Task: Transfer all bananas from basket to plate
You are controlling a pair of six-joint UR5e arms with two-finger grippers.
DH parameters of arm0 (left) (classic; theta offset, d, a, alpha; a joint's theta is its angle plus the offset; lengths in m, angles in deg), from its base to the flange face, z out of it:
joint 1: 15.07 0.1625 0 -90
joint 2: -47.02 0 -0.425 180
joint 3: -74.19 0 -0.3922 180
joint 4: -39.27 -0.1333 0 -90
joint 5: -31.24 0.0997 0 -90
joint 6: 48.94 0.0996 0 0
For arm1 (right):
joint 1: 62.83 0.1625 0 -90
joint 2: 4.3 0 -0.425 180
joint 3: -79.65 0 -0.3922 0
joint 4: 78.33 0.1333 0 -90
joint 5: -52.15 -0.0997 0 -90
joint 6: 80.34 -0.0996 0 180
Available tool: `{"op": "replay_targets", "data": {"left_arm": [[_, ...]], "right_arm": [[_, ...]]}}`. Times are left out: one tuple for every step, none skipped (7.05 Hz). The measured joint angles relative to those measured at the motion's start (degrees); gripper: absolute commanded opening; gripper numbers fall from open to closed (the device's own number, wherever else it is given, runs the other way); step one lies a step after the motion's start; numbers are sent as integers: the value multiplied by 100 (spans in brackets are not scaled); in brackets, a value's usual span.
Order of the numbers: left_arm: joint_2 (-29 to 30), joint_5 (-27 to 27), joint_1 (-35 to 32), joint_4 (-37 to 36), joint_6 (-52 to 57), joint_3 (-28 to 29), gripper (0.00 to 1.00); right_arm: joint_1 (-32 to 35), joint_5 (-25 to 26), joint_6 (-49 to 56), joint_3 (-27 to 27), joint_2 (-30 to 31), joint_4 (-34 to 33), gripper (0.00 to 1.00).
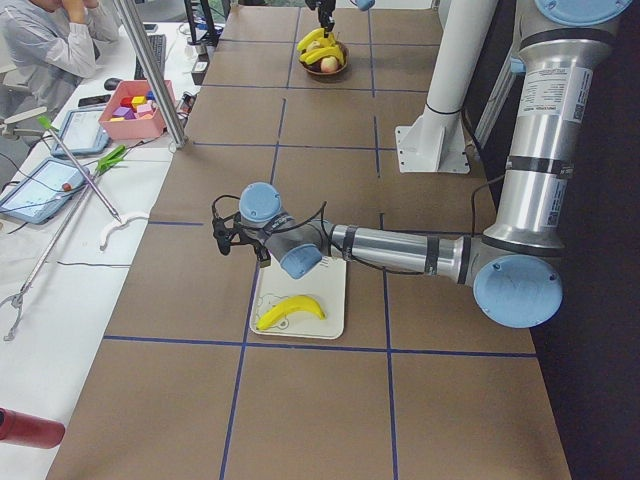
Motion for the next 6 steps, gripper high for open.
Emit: {"op": "replay_targets", "data": {"left_arm": [[2,1,32,0,0,3,100],[24,1,97,0,0,12,100],[70,1,181,0,2,20,100],[138,1,244,0,5,19,100],[214,1,271,0,8,3,100],[307,-1,282,0,6,-24,100]], "right_arm": [[242,2,-18,214,-3,-6,0],[371,6,-123,381,-105,-14,1],[326,0,-410,418,-342,-17,1],[67,-9,-1024,416,-707,-10,2],[-333,15,-1855,412,-1143,1,2],[-769,96,-2725,401,-1605,9,2]]}}
